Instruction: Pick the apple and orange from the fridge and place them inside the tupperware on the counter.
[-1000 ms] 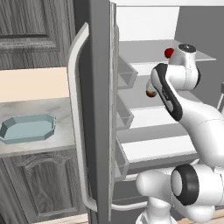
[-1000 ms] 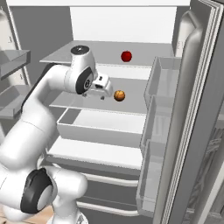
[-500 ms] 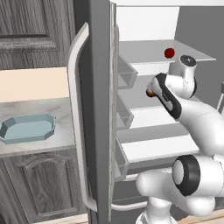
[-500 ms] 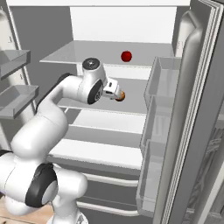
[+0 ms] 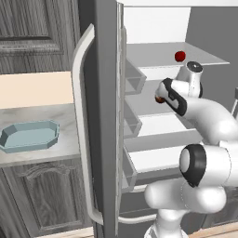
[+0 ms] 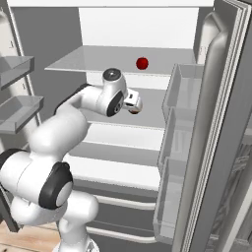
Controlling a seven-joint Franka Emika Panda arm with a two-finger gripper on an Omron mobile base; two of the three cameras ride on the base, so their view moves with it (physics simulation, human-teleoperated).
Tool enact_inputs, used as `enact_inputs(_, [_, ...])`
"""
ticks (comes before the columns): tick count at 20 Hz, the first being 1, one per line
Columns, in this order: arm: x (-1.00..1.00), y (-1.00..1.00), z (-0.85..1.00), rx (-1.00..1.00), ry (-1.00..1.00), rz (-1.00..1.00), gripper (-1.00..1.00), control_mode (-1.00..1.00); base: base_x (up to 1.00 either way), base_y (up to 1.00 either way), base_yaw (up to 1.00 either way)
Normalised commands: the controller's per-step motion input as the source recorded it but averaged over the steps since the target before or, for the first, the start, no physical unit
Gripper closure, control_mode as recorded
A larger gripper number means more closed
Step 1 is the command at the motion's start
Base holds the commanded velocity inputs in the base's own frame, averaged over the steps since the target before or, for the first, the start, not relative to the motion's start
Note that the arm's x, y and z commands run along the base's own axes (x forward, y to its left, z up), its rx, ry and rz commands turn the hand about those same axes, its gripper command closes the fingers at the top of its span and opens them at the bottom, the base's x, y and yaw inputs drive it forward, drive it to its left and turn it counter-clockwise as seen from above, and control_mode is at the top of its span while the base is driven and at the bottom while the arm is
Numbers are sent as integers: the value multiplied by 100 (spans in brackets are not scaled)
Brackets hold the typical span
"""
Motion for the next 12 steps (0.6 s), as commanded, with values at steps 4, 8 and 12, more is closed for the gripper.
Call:
enact_inputs(4, [46, -4, -29, 0, 0, 0, -100, -100, 0, 0, 0])
enact_inputs(8, [38, -9, -23, 0, 0, 0, -100, -100, 0, 0, 0])
enact_inputs(12, [37, -15, -16, 0, 0, 0, -100, -100, 0, 0, 0])
